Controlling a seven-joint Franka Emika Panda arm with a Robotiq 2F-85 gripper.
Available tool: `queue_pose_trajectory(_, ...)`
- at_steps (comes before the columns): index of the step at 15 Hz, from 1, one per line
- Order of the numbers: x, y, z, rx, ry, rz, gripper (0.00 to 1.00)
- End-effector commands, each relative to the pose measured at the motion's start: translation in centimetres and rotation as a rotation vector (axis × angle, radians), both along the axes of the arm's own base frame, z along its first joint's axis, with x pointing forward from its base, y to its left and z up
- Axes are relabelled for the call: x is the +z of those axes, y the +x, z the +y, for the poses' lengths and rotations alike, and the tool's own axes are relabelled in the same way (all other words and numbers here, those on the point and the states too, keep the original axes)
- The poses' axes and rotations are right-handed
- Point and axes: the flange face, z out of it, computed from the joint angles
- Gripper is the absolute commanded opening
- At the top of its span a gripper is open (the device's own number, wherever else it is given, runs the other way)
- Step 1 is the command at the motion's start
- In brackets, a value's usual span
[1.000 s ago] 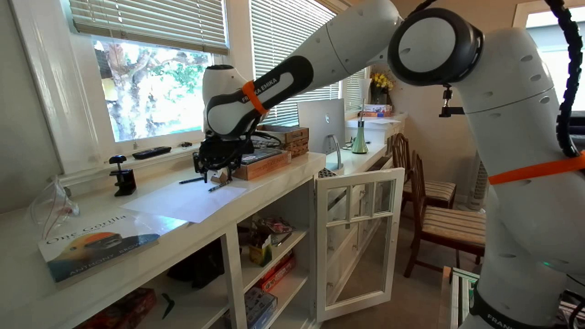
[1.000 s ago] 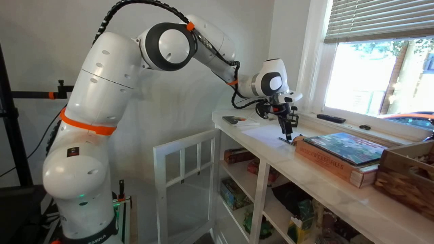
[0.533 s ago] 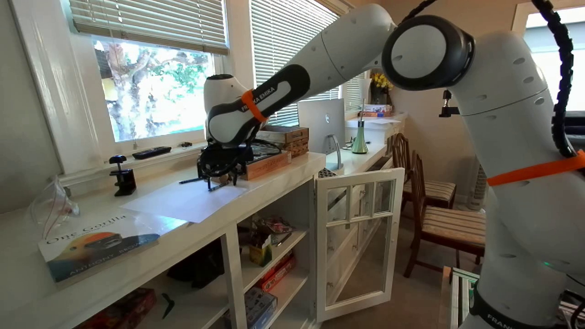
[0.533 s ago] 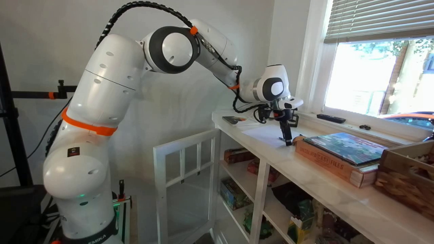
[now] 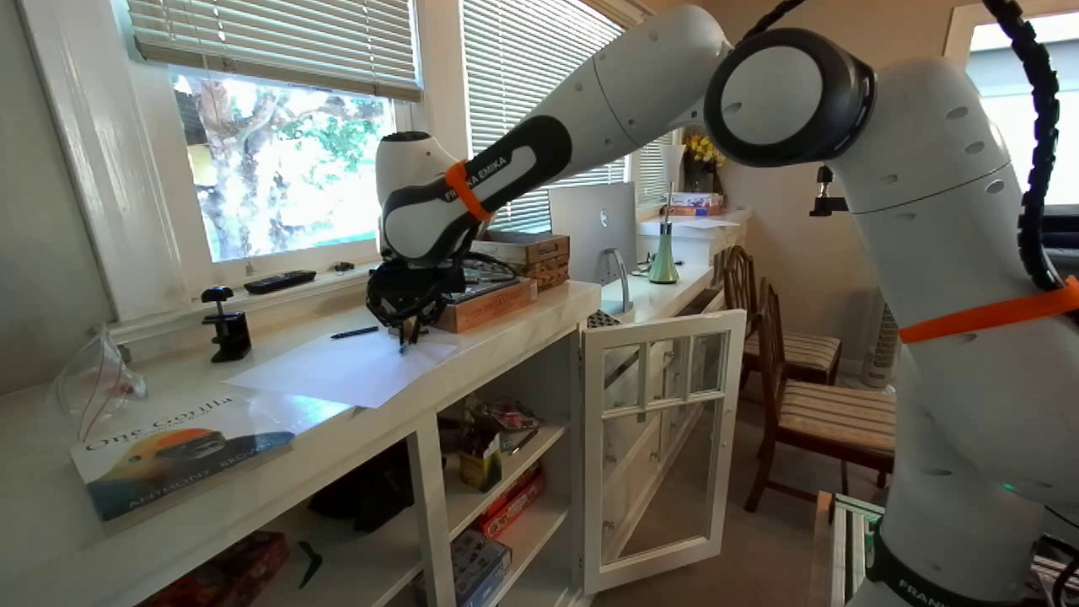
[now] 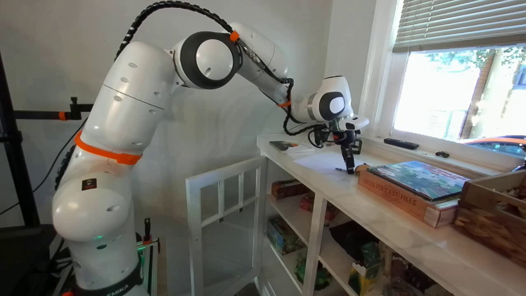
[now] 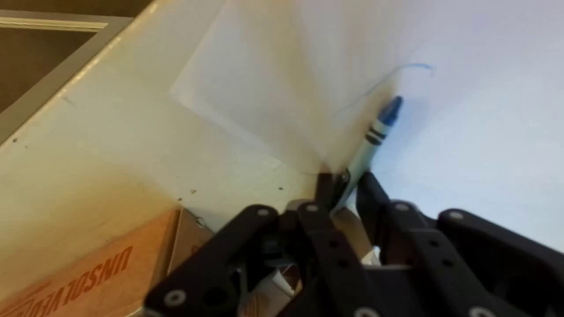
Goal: Move the crayons to the left side of the paper
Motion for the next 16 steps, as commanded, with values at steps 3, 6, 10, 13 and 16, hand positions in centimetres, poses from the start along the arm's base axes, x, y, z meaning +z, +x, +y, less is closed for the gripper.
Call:
queue_pose_trajectory(3,-0.5,0.2,0.5,-0.023,-0.002,0.013,0.03)
queue_pose_trajectory(6,0.1,0.0,0.5,-0.030,0.005,0.010,0.03)
queue_pose_trajectory(10,1.7,-0.4,1.1,-0.022,0.026,0.038,0.03)
queue_pose_trajectory(13,2.9,-0.9,2.3,0.000,0.044,0.074,0.03)
queue_pose_trajectory(16,4.0,-1.2,4.1,0.034,0.053,0.093,0.03)
